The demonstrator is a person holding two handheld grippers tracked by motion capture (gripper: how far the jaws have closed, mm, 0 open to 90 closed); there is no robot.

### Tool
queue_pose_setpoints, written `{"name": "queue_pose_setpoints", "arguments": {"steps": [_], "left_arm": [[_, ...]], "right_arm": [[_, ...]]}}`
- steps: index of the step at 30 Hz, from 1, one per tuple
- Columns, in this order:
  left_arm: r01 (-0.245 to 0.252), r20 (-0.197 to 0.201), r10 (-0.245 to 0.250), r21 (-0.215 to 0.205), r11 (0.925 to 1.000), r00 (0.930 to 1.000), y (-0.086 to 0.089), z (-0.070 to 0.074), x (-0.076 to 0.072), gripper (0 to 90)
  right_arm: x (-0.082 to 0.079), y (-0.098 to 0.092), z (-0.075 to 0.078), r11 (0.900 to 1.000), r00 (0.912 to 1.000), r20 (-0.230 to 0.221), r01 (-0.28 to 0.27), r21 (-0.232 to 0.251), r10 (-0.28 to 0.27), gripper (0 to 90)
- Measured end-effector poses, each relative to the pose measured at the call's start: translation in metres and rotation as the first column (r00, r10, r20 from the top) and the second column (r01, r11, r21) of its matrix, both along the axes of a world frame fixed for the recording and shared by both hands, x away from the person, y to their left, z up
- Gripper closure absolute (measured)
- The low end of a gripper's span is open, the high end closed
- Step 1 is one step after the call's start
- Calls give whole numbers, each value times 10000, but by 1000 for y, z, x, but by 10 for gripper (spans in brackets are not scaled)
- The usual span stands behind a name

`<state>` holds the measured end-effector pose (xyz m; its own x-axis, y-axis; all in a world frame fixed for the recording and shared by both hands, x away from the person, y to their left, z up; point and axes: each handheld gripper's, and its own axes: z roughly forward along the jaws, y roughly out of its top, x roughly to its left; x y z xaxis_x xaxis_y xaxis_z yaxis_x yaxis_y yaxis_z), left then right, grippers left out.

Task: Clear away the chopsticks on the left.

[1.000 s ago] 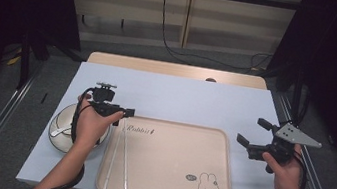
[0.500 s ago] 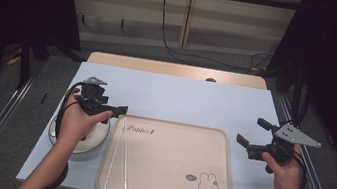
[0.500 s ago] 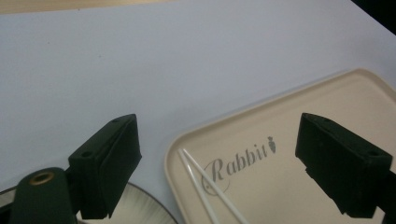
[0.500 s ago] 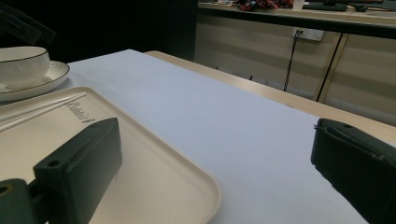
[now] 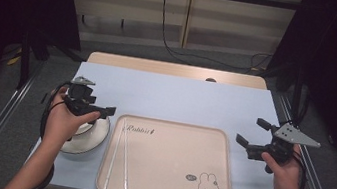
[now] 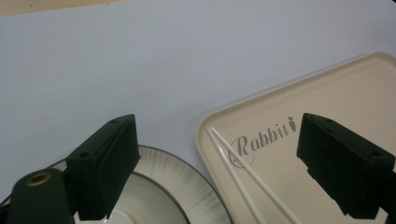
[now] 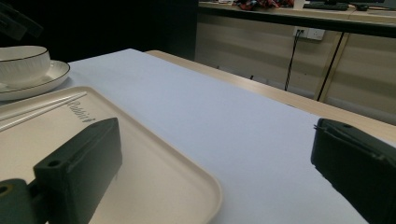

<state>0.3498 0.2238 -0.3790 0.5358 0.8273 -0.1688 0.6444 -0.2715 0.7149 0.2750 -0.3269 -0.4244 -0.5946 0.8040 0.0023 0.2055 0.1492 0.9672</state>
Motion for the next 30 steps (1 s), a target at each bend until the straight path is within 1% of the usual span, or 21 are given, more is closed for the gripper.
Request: {"name": "queue_pose_setpoints", "arguments": {"steps": [1,2,3,4,6,7,8,9,10,11,13,14,16,18,19,22,25,26,27,28,30], "left_arm": [[-97,-2,97,-99,9999,10000,1,0,-1,129],[-55,12,55,59,10000,10000,4,1,-1,129],[-66,1,66,68,10000,10000,5,1,-2,130],[-140,-4,140,18,9999,9999,7,1,-3,130],[-128,22,128,2,9999,9999,10,2,-4,133],[-111,3,111,48,9999,9999,11,2,-5,138],[0,-43,1,167,9999,10000,13,3,-6,142],[-59,-11,59,144,9999,10000,14,3,-7,145],[5,-25,-4,113,9999,10000,17,4,-8,149],[-100,-131,98,-122,9999,9999,17,4,-9,162],[-20,-273,18,-73,10000,9996,21,4,-11,198],[-36,-202,33,-125,9999,9998,22,4,-11,211],[177,-281,-178,-56,9998,9994,26,4,-12,267],[193,-210,-198,-246,9995,9996,28,4,-15,320],[190,-322,-196,-200,9996,9993,30,4,-16,350],[287,-351,-298,-310,9991,9989,34,4,-19,436],[361,-522,-370,-177,9992,9979,39,5,-23,543],[257,-530,-273,-296,9992,9982,40,5,-25,584],[335,-612,-345,-170,9993,9975,42,6,-27,623],[341,-656,-357,-262,9991,9972,42,6,-28,656],[533,-679,-545,-186,9984,9962,45,6,-31,713]], "right_arm": [[0,0,0,10000,10000,-19,-18,13,18,13],[0,0,0,10000,10000,-22,14,31,-14,13],[0,-1,0,10000,10000,20,21,2,-21,13],[0,-2,0,9999,9999,-29,-162,7,163,13],[0,-1,0,9999,9999,-65,-136,-2,136,13],[0,0,0,10000,10000,5,48,31,-48,13],[0,0,0,10000,10000,-57,-51,20,51,13],[0,0,0,10000,10000,32,55,29,-55,13],[0,0,0,10000,10000,-11,-32,22,32,13],[0,0,0,10000,10000,-3,-14,23,14,13],[0,-1,0,10000,10000,-3,-94,15,94,13],[0,-1,0,9999,9999,-31,-164,15,164,13],[0,-1,0,9999,9999,-28,-134,12,134,13],[0,-1,0,10000,10000,-12,-14,25,14,13],[0,-1,0,10000,10000,-14,-29,19,29,13],[0,-1,1,9998,9998,-50,-173,28,174,13],[0,-1,1,9999,9999,-23,-130,18,130,13],[0,-1,1,9999,9999,-3,-106,30,106,13],[0,-1,1,10000,10000,23,-4,47,4,13],[0,0,0,10000,10000,39,36,50,-36,13],[0,-1,1,9999,9999,-22,-127,8,127,13]]}}
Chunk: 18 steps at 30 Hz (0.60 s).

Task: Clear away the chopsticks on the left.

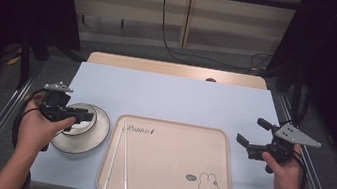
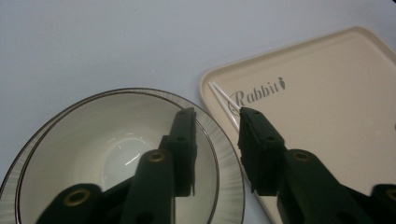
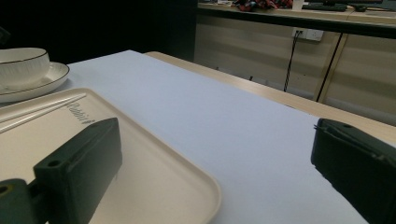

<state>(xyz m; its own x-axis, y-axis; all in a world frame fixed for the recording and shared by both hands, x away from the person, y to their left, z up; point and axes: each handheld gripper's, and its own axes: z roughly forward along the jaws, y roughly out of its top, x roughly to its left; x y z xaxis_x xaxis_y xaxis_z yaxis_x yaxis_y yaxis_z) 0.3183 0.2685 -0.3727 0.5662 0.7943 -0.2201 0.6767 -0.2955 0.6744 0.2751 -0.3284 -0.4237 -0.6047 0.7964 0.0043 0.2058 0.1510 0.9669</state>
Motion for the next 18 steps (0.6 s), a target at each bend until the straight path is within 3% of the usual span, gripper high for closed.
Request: {"name": "queue_pose_setpoints", "arguments": {"steps": [1,3,7,9,13,18], "left_arm": [[68,-50,-68,139,9999,10000,2,0,-2,756],[-125,-221,122,-128,9998,9997,3,0,-5,813],[-101,-581,97,-66,9999,9983,11,-3,-10,900],[-288,-642,271,-260,9992,9976,15,-5,-14,900],[-150,-817,162,152,9998,9965,20,-9,-19,900],[-315,-1022,306,-69,9995,9943,25,-14,-23,900]], "right_arm": [[0,1,0,9999,9999,44,140,-11,-140,13],[0,1,0,9999,9999,16,110,0,-110,13],[0,1,0,9999,9999,70,136,21,-136,13],[0,1,0,9997,9997,89,230,9,-230,13],[0,1,0,9998,9999,44,165,-57,-164,13],[0,1,0,9999,9998,105,153,-9,-153,14]]}}
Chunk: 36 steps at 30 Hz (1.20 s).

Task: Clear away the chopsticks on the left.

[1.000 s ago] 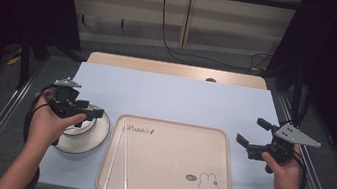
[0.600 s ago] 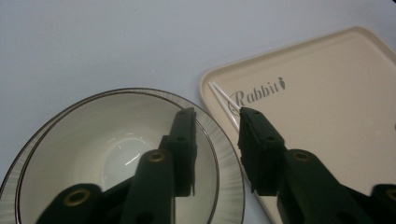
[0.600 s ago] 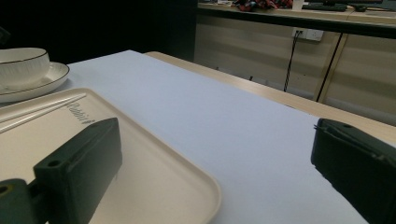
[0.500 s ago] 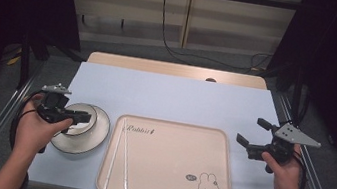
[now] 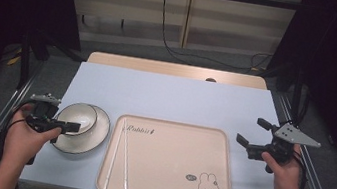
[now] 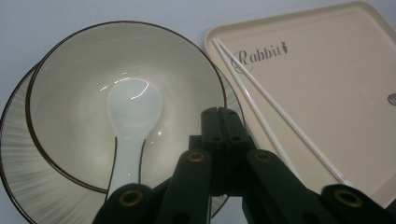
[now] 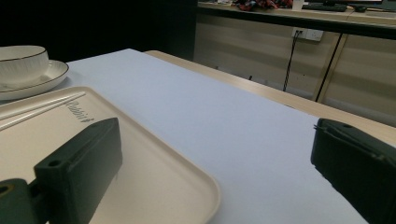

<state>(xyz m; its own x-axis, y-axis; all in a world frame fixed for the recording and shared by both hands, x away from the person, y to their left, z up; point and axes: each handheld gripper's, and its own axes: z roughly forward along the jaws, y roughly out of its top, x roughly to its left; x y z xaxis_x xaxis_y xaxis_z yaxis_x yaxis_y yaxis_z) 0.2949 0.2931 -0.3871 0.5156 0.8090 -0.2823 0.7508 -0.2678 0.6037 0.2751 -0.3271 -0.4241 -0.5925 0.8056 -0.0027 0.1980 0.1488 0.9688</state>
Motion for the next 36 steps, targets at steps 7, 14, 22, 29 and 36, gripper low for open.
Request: {"name": "queue_pose_setpoints", "arguments": {"steps": [7,14,22,29,36], "left_arm": [[-187,-239,191,181,9997,9995,9,-7,-8,900],[-532,-394,541,234,9983,9978,19,-8,-13,900],[-1125,-471,1138,297,9932,9924,38,-13,-17,900],[-1681,-293,1696,486,9846,9851,54,-13,-4,900],[-2432,-83,2437,371,9693,9698,61,-16,12,900]], "right_arm": [[0,1,0,10000,10000,-61,-17,-19,17,14],[-1,0,1,10000,10000,29,22,-22,-22,15],[0,2,0,9999,10000,-13,-81,-86,81,15],[-1,1,1,9997,9997,-118,-208,-82,207,16],[0,1,0,9999,10000,-4,-90,-73,90,16]]}}
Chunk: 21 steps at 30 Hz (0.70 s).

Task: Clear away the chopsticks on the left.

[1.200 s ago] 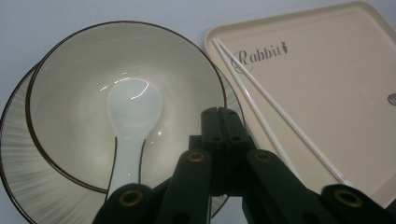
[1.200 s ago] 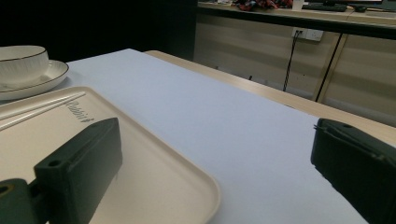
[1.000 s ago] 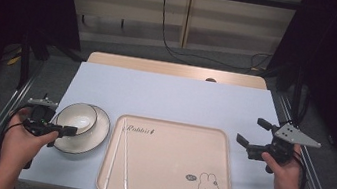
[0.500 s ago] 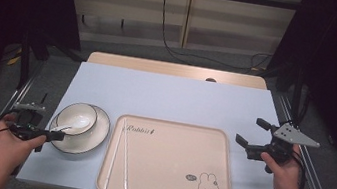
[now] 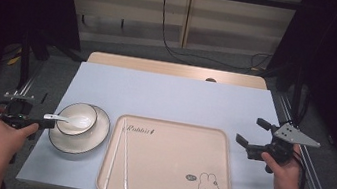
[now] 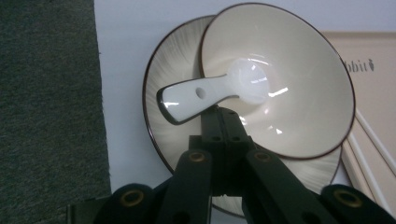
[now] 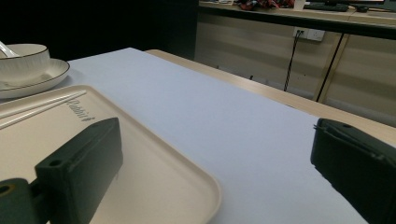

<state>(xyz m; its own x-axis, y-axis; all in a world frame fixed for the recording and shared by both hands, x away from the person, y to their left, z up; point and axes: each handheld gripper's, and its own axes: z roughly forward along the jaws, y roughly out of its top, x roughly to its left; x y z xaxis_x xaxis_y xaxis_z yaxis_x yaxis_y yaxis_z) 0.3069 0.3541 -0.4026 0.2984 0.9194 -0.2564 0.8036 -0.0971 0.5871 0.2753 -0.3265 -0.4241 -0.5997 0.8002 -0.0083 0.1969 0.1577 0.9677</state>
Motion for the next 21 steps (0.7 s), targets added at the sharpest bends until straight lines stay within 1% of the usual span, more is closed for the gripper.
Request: {"name": "queue_pose_setpoints", "arguments": {"steps": [1,2,3,5,6,7,8,9,10,13,14,15,16,17,18,19,20,21], "left_arm": [[7,44,-7,87,10000,10000,0,0,3,900],[-5,139,3,89,10000,9999,1,1,6,900],[-128,191,128,27,9999,9997,0,1,9,900],[-157,213,158,-39,9999,9996,-1,2,14,900],[-349,331,354,-165,9993,9988,-2,2,17,900],[-215,318,213,38,9998,9993,-2,3,20,900],[-356,363,355,-3,9994,9987,-4,3,22,900],[-233,398,231,63,9997,9989,-2,4,24,900],[-276,397,275,32,9996,9988,-3,4,26,900],[-297,397,295,62,9995,9988,-3,4,31,900],[-449,441,447,32,9990,9980,-5,3,33,900],[-486,457,486,-12,9988,9978,-5,3,33,900],[-474,524,474,-6,9989,9975,-6,3,34,900],[-445,495,443,30,9990,9978,-6,4,34,900],[-548,510,548,-10,9985,9972,-6,4,34,882],[-688,557,699,-207,9974,9960,-7,4,34,838],[-871,625,889,-306,9957,9941,-7,5,33,796],[-1046,722,1043,4,9945,9919,-6,7,33,744]], "right_arm": [[0,0,0,10000,10000,-23,75,6,-75,16],[0,0,0,10000,10000,-57,25,7,-25,16],[0,-1,0,10000,9999,-115,-62,-8,62,16],[0,0,0,10000,10000,-24,71,7,-71,16],[0,0,0,10000,10000,-39,71,15,-71,16],[-1,0,0,10000,10000,-38,66,25,-66,16],[0,0,0,10000,10000,-32,40,59,-40,16],[0,0,0,10000,10000,-37,74,54,-74,16],[0,0,0,9999,10000,-25,87,75,-87,16],[0,-1,0,10000,10000,-53,47,27,-47,16],[0,-1,0,10000,10000,-26,38,23,-38,16],[0,-1,0,10000,10000,-18,67,24,-67,16],[0,-1,0,10000,10000,-16,59,29,-59,16],[0,-1,0,10000,10000,-11,54,30,-54,16],[0,-2,0,9999,9999,-20,123,6,-123,16],[0,-2,0,9999,9999,-22,132,13,-132,16],[0,-2,0,9999,9999,-10,128,15,-128,16],[0,-2,1,10000,10000,-26,85,28,-85,16]]}}
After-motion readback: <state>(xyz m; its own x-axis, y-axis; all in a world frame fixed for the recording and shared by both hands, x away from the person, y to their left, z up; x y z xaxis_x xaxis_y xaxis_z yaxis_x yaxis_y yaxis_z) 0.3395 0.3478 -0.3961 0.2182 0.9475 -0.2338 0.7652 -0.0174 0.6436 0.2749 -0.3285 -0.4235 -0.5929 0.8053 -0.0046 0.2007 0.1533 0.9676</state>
